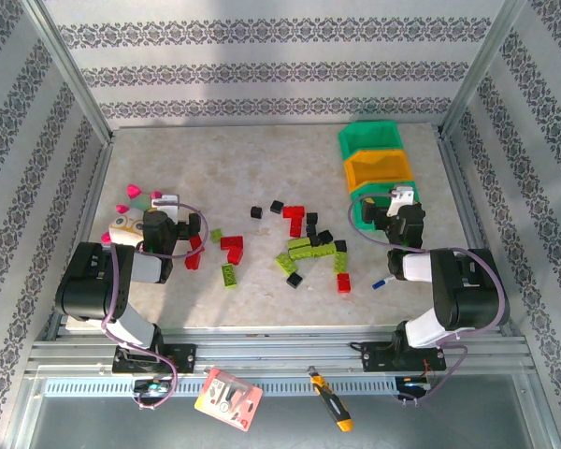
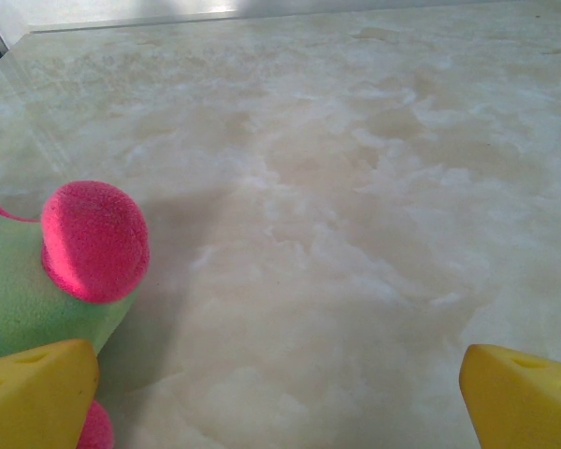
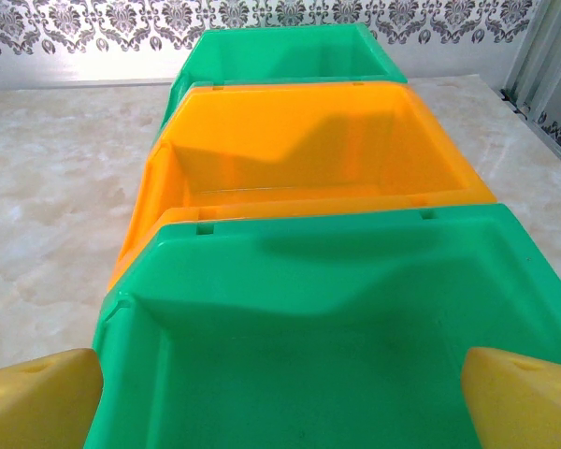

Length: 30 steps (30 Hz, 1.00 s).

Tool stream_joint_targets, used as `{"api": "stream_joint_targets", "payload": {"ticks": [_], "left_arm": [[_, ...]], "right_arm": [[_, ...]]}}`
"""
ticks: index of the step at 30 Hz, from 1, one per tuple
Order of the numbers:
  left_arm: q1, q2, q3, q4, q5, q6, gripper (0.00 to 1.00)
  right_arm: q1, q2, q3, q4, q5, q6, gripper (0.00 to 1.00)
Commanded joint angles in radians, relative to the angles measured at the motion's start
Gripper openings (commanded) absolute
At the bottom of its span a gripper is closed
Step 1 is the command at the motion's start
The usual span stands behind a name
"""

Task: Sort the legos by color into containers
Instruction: Rotate the container at the top-center of the table.

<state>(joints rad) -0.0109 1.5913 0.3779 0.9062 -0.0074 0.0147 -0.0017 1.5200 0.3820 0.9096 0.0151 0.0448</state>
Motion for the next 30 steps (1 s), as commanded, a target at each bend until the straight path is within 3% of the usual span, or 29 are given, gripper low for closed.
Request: {"api": "stream_joint_targets", "payload": {"ticks": [1, 8, 12, 16, 23, 27, 30], "left_arm": [[0.011, 0.001, 0.012, 0.040, 0.013, -0.015, 0.99], [0.004, -0.057, -0.015, 0.047, 0.015, -0.002, 0.99], [-0.018, -0.215, 0.020, -0.151, 0.054, 0.038, 0.99], [-0.067, -0.337, 0.040, -0.233, 0.077, 0.106, 0.99], [-0.257, -0.370, 0.165, -0.379, 0.178, 0.170, 0.99], [-0.406, -0.290, 0.245, -0.410, 0.240, 0.187, 0.99], [-0.491, -0.234, 0.299, -0.424, 0.279, 0.189, 0.99]], "right_arm": [[0.009, 0.005, -0.003, 0.025, 0.007, -0.008, 0.98], [0.009, -0.027, -0.004, 0.002, 0.051, 0.009, 0.98], [0.009, -0.126, 0.009, -0.112, 0.068, 0.014, 0.98], [0.009, -0.239, 0.039, -0.304, 0.096, 0.065, 0.98], [0.009, -0.400, 0.200, -0.770, 0.121, 0.248, 0.98], [0.005, -0.375, 0.335, -1.063, 0.198, 0.467, 0.98], [-0.005, -0.336, 0.420, -1.182, 0.194, 0.602, 0.98]]}}
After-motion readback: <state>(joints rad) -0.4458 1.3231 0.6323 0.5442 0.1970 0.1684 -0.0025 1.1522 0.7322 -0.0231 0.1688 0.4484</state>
